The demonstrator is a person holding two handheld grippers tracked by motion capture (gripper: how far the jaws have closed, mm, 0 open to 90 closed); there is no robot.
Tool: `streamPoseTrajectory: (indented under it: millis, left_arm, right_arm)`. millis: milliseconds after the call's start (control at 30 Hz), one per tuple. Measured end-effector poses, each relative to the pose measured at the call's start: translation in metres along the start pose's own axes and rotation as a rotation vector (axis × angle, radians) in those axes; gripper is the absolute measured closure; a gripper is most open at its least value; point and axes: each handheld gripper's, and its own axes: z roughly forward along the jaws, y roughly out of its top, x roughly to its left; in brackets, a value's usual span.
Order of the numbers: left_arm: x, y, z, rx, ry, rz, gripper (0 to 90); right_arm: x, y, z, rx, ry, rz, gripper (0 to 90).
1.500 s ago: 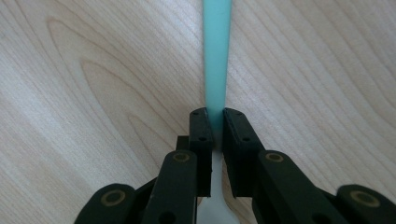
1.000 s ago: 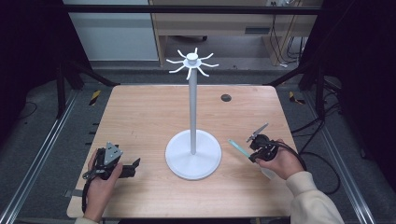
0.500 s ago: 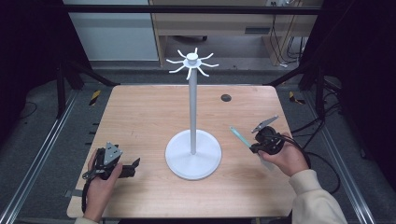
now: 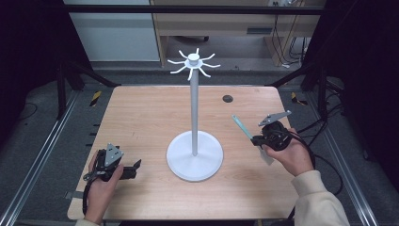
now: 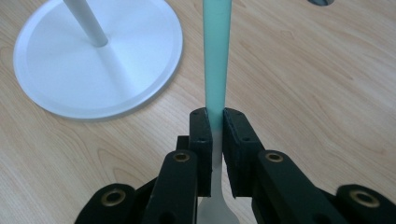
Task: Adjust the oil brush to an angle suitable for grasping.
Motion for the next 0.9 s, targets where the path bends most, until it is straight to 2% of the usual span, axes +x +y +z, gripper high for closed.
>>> streamPoseTrajectory:
  millis: [367,667,900]
  left_arm:
    - [0.0,0.0,0.0,0.002,-0.001,0.002,3.2]
    - [0.0,0.0,0.0,0.002,-0.001,0.001,3.2]
    - [-0.001,0.0,0.001,0.002,0.0,0.001,3.2]
  right_arm:
    - [0.003,0.01,-0.011,-0.061,0.012,-0.012,82.3]
    - [0.005,0.015,-0.016,-0.085,0.003,-0.02,82.3]
    - [0.006,0.022,-0.024,-0.126,0.002,-0.017,82.3]
